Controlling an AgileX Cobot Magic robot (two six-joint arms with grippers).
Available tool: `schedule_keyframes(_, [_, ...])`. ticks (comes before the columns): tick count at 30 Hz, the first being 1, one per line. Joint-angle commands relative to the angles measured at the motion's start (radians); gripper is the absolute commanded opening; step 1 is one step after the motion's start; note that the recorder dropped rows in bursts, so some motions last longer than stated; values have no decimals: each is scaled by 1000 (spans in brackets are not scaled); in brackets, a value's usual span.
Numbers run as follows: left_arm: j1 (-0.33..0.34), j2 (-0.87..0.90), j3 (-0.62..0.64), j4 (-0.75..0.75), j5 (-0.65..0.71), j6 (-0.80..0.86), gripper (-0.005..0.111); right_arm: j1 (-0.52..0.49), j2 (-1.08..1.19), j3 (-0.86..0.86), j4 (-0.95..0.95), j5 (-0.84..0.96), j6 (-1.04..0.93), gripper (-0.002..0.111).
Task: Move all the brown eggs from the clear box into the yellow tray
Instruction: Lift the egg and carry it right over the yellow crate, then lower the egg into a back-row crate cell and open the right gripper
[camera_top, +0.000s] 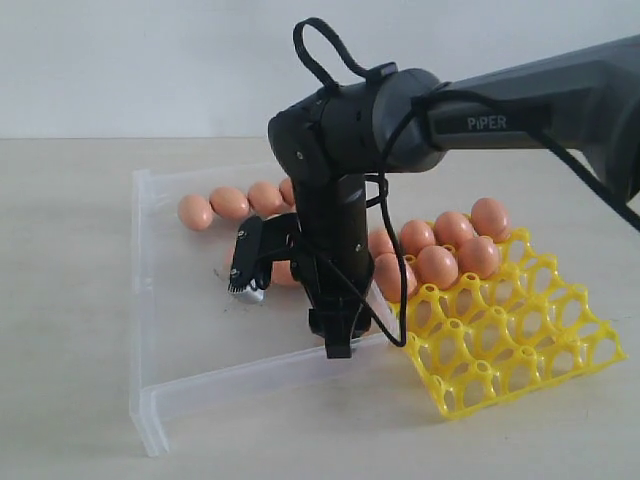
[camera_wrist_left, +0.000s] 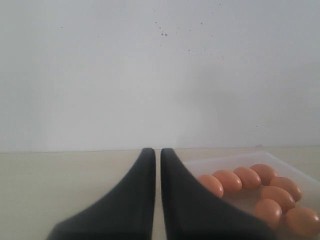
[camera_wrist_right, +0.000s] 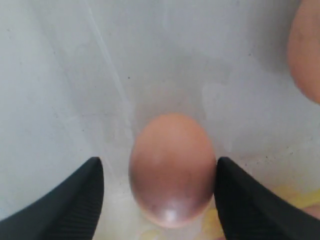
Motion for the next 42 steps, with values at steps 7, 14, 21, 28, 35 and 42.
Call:
schedule_keyframes(7, [-3, 4, -2, -5, -16, 5, 4, -4, 18, -2, 37, -265, 378, 0])
schedule_keyframes(14, [-3, 4, -2, -5, -16, 5, 4, -5, -73, 151, -83, -648, 739, 0])
schedule_keyframes(21, [-3, 4, -2, -5, -16, 5, 4, -45, -237, 490, -307, -1224, 1019, 0])
schedule_keyframes(28, [-3, 4, -2, -5, -16, 5, 4, -146, -348, 813, -103, -1783, 838, 0])
schedule_keyframes(35, [-3, 4, -2, -5, -16, 5, 4, -213, -420, 1184, 231, -2315, 743, 0])
schedule_keyframes(42, [-3, 4, -2, -5, -16, 5, 4, -431, -423, 1361, 228, -2315, 816, 0])
